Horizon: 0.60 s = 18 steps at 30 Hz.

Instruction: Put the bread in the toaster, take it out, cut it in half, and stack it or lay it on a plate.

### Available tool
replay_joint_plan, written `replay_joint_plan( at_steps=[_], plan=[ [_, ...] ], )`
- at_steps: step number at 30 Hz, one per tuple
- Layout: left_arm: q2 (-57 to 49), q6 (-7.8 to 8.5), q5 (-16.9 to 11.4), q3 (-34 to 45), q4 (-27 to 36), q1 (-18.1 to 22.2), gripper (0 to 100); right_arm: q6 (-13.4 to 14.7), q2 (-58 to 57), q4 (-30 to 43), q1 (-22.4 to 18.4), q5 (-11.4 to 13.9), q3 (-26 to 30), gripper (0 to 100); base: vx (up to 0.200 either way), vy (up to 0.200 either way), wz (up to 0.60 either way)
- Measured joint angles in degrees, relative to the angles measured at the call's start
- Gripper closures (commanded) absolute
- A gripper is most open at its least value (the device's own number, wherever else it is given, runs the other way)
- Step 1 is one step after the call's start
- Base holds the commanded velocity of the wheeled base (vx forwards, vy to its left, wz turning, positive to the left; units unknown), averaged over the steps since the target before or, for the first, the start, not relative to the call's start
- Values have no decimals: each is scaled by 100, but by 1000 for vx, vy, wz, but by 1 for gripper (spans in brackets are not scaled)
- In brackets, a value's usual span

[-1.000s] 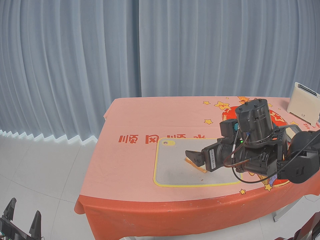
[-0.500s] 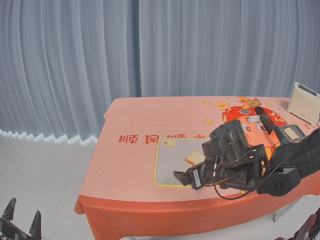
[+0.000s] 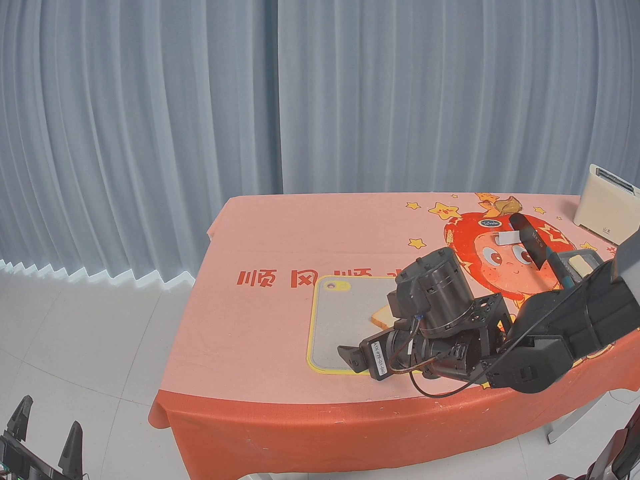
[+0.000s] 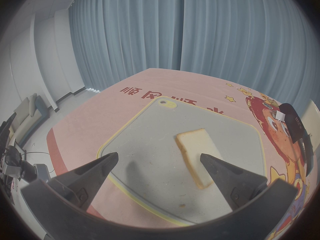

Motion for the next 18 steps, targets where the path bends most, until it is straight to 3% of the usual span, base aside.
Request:
replay_joint_plan(
  at_steps=[18],
  plan=[
    [0,-2,0,0,0,0,0,139,124,-27,33,0,20,0,0,0,0]
  ],
)
